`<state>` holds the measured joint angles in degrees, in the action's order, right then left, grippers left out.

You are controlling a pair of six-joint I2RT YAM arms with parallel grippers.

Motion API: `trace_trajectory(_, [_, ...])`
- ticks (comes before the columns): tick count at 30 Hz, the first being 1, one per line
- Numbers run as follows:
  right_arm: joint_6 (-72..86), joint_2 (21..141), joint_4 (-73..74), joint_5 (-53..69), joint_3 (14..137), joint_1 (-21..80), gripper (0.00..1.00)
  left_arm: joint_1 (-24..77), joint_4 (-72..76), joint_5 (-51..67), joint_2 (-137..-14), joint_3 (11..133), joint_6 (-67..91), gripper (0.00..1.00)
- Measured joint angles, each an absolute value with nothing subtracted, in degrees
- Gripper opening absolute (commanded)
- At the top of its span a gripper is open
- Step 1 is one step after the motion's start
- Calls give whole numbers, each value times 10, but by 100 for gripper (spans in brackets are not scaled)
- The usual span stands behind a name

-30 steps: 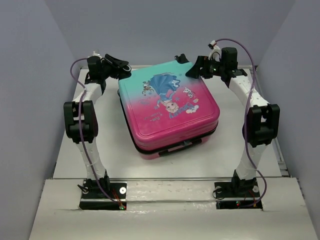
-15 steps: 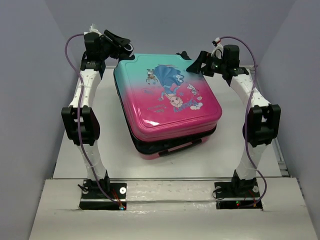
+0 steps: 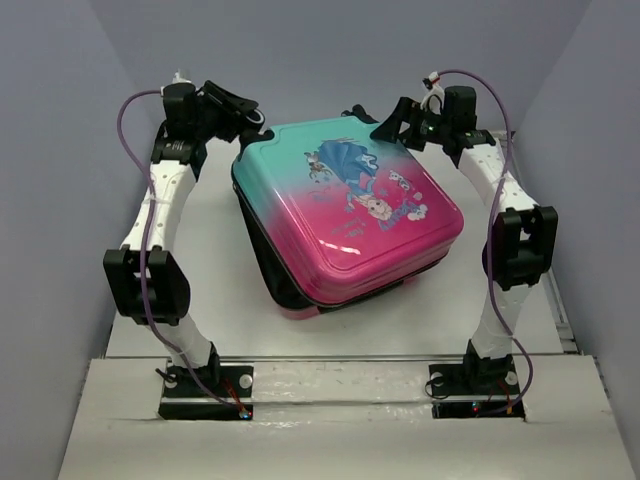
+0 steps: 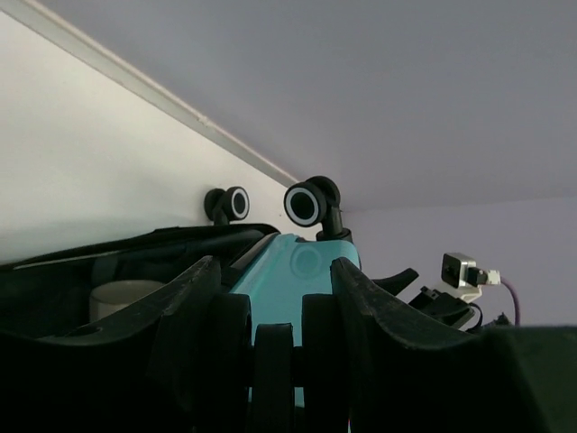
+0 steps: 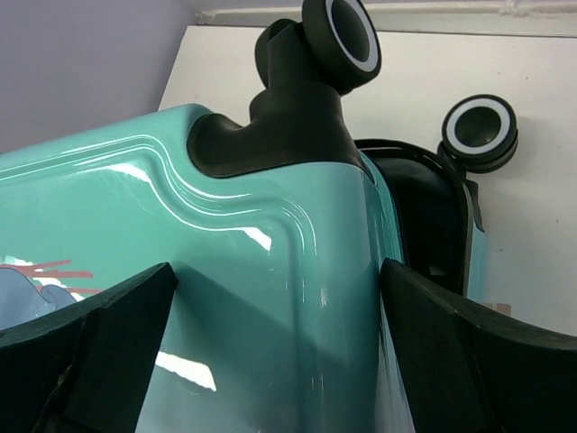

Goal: Pack the luggage

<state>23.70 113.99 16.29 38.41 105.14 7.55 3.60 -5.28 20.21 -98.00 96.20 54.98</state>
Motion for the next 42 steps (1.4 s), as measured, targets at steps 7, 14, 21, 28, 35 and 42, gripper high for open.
trace_trajectory(7, [219,1121,153,363,1023,91,100,11,-33,219,-959,895,540,6])
trace_trajectory(14, [209,1084,141,323,973,95,100,-6,-42,250,-1047,946,500,6])
trace_trajectory(21, [210,1017,131,297,881,97,100,-24,-71,286,-1120,988,470,6])
trace_trajectory(28, [221,971,104,280,816,98,100,-34,-100,313,-1173,1053,456,10])
trace_trajectory(35, [233,882,90,257,721,95,97,-37,-114,284,-1188,1079,414,99])
trace_trajectory(42, [280,748,91,256,615,41,70,-61,-93,210,-1069,1013,395,99])
